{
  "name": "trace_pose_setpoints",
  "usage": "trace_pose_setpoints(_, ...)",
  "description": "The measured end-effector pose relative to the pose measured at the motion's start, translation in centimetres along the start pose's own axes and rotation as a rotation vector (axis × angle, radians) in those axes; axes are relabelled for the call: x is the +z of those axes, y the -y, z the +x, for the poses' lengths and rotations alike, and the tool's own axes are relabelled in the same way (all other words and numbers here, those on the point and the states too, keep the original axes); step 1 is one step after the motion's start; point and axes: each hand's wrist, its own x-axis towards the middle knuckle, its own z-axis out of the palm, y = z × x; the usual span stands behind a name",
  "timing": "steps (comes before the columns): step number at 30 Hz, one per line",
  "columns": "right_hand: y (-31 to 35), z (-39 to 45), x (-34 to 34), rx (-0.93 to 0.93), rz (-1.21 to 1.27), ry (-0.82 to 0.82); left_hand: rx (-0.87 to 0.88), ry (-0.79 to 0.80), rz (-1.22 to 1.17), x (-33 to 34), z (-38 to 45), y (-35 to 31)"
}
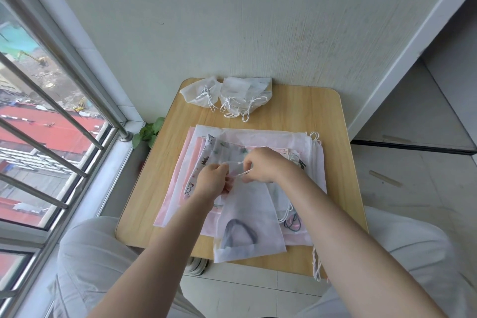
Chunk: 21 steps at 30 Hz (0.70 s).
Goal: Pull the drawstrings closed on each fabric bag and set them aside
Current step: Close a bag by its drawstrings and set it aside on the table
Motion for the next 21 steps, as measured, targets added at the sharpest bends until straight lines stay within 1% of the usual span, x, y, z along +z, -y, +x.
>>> trace_pose_setpoints(2,-0.1,0.1,0.4,0.002,0.016,-0.01,0.14,-0.102,0.225,-0.5,0.4,0.0)
trace_pose_setpoints(4,-0.3,0.2,0.7,0.005,0.052,-0.016,0.402,-0.181,0.405,-1.0,0.6,-0.1)
trace_pose_setpoints(5,-0.3,0.2,0.7,0.005,0.074,-0.019,0.521,-0.157,0.448,-1.0,0.6,-0.4)
trace_pose_setpoints(6,-0.2,0.1,0.7,0.004,0.087,-0.023,0.566,-0.083,0.46,-0.8,0.4,-0.9)
trace_pose_setpoints(8,-0.1,0.2,0.7,-0.006,0.074,-0.04,0.503,0.088,0.488,-0.1,0.4,-1.4)
trace_pose_setpoints(9,-0.1,0.2,0.7,-0.011,0.06,-0.049,0.474,0.131,0.544,0.2,0.5,-1.5)
trace_pose_setpoints(12,-0.5,0.2,0.6,-0.021,0.046,-0.083,0.512,0.106,0.885,0.4,1.1,-1.5)
trace_pose_setpoints(14,-0.9,0.2,0.7,-0.008,0.101,-0.108,0.529,0.066,1.124,0.3,0.8,-2.1)
trace_pose_setpoints(16,-1.2,0.1,0.8,-0.014,0.161,-0.116,0.56,0.035,1.286,0.3,0.6,-2.9)
trace_pose_setpoints(18,-1.4,0.2,1.1,-0.022,0.177,-0.108,0.557,0.061,1.298,0.4,0.5,-3.5)
trace_pose_setpoints(19,-1.5,0.2,1.2,-0.014,0.18,-0.11,0.51,0.117,1.254,0.5,0.6,-3.7)
trace_pose_setpoints(21,-1.4,0.1,1.3,0.0,0.173,-0.113,0.368,0.25,1.07,0.3,0.8,-4.0)
